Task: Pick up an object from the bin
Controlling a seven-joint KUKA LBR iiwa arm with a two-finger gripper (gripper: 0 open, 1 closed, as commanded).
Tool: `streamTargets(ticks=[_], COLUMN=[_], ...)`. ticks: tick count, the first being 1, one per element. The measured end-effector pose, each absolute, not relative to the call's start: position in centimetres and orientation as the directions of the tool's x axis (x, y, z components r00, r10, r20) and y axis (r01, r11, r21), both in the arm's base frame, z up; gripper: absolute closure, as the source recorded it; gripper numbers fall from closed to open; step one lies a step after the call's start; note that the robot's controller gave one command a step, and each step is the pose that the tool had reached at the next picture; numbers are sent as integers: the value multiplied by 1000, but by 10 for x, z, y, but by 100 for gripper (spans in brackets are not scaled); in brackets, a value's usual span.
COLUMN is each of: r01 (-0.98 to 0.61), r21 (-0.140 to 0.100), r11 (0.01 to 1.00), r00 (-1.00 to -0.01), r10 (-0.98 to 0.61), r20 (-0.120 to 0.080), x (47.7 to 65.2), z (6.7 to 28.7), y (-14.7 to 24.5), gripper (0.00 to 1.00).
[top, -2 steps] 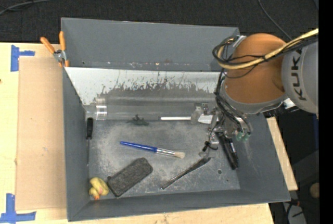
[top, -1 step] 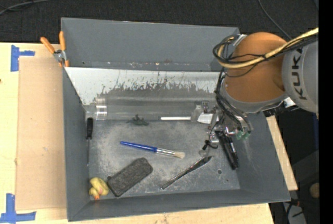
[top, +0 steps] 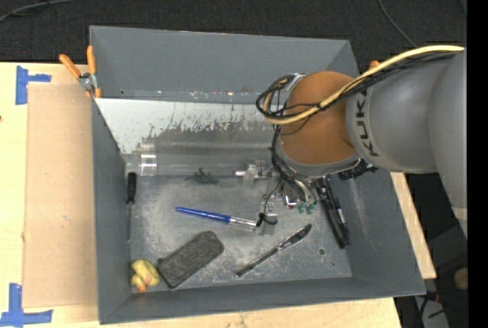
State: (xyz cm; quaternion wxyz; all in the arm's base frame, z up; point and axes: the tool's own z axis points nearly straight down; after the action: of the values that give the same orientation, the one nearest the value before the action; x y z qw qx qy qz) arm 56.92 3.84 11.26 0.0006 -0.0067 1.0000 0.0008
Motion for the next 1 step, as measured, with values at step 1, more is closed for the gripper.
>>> streamTargets(ticks=[1], r01=[154], r21=[1], r11=[988], r00=[-988], r10=[154], r20=[-4], x=[574], z=[116], y=[74], gripper=[0])
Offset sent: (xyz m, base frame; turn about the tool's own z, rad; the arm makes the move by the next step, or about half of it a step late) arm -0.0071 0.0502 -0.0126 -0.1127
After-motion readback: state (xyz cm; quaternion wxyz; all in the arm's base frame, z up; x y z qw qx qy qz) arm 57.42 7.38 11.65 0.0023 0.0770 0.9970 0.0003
